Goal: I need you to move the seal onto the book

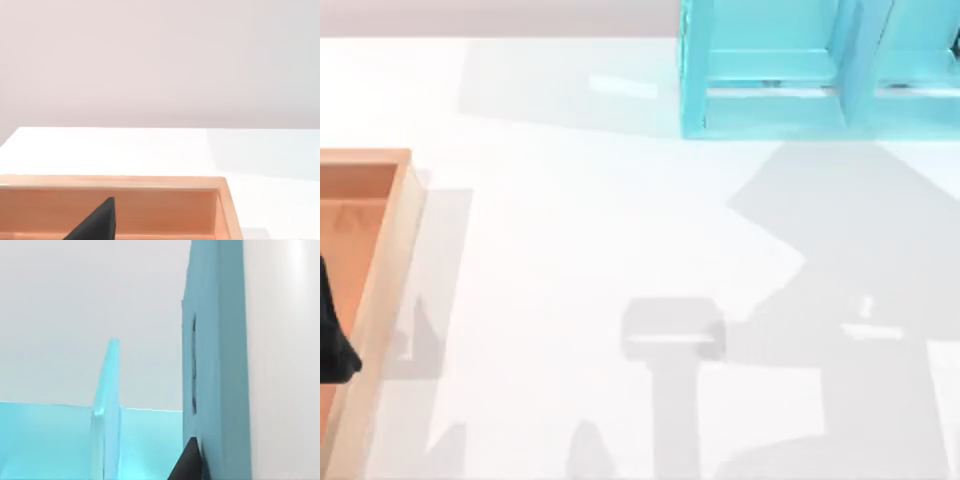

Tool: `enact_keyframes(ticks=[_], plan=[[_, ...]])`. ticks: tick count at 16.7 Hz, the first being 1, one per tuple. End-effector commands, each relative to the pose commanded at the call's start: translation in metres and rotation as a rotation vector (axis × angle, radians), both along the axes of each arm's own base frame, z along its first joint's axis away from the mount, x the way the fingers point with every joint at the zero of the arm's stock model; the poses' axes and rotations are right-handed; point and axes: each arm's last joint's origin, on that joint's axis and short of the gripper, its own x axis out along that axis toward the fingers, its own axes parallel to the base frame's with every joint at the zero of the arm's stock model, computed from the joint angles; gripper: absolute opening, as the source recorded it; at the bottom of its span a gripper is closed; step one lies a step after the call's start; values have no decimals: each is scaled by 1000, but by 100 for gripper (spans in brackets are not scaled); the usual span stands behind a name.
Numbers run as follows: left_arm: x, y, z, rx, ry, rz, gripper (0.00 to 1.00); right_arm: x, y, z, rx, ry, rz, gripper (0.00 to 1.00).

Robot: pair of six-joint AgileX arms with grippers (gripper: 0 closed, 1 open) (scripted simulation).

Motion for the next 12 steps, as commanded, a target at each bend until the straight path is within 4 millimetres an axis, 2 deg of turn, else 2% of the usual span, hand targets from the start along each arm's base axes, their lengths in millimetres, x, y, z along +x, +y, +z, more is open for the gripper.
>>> enact_keyframes(ticks=[3,6,9,12], plan=[[0,0,0,0,0,0,100,27,36,21,-189,-96,4,0],[0,0,0,0,0,0,100,58,95,31,-383,-166,-2,0],[0,0,0,0,0,0,100,81,175,22,-555,-165,11,0],[0,0,0,0,0,0,100,84,267,-3,-734,-113,60,0]])
